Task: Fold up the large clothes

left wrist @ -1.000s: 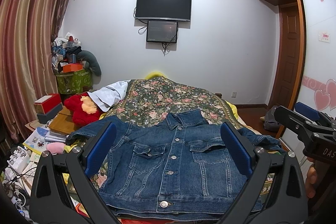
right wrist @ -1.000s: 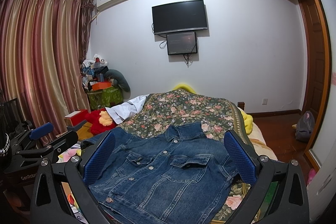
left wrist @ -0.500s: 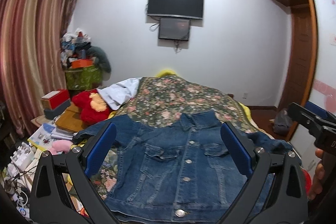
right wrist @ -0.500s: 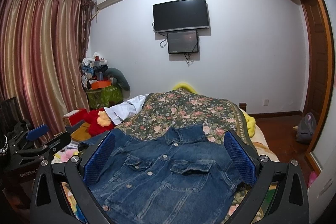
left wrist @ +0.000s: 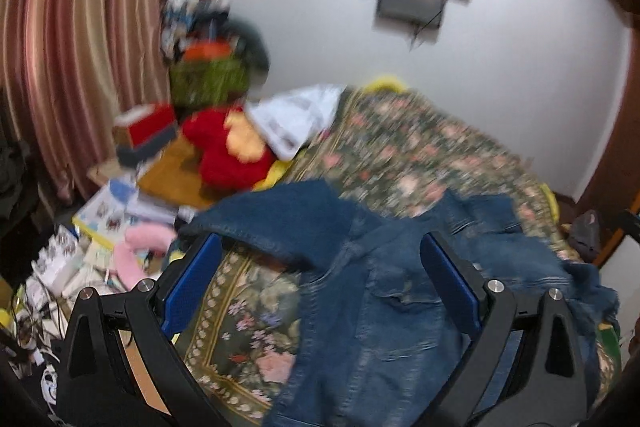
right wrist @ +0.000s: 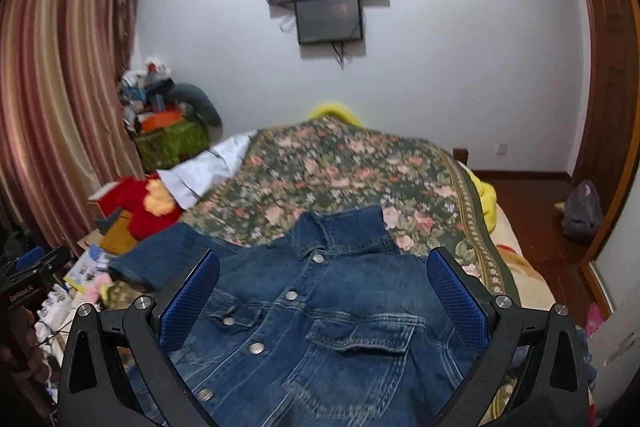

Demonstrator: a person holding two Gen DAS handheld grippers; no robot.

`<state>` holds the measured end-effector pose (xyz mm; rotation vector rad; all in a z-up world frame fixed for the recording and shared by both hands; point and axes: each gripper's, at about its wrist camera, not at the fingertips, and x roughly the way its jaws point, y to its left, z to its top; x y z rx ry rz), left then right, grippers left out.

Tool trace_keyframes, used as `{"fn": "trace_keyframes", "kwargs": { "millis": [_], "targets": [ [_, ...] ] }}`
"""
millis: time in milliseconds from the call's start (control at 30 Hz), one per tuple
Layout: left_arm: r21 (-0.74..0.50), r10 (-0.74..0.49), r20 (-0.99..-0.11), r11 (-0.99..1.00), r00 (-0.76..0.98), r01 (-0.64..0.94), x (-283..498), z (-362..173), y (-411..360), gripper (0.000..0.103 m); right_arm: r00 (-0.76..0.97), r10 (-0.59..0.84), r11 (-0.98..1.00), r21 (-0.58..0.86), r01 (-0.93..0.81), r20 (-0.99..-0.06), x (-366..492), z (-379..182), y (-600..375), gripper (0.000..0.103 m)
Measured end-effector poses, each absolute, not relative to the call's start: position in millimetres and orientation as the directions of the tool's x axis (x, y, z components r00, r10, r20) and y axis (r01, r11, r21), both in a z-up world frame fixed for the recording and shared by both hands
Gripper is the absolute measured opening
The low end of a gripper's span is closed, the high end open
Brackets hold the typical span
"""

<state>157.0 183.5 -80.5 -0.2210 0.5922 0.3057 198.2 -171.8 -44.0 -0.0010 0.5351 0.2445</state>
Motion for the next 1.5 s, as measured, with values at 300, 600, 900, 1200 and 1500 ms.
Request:
{"fn": "trace_keyframes", "kwargs": {
  "millis": [300,600,900,1200,1500],
  "targets": [
    [-0.192,0.121,-0.795,0.880,0.595,-0.435,220.7,-177.3,260.0,0.100,0.732,0.158,0.968,-0.042,-0.247,-0.663,287.4,-107.1,-146.8,0.103],
    [-0.436,-0.048,-0.795,0.739,0.605,-0.513,255.4,-217.1,328.5,0.097,0.529,0.168,0.956,0.006,-0.295,-0.832,345.0,-178.5,-127.1,0.103],
    [-0.530,-0.056,-0.798,0.541,0.600,-0.654,286.9,-248.2,397.0,0.050,0.412,0.271,0.947,0.164,-0.277,-0.870,358.8,-197.6,-143.4,0.103],
    [-0.305,0.225,-0.728,0.739,0.648,-0.600,302.7,-165.5,347.4,0.011,0.445,0.298,0.947,0.202,-0.251,-0.844,346.0,-174.6,-177.4,0.103],
    [-0.160,0.095,-0.575,0.961,0.813,-0.225,321.6,-82.8,194.1,0.010,0.515,0.313,0.944,0.199,-0.265,-0.798,321.9,-139.0,-204.9,0.103]
  ]
}}
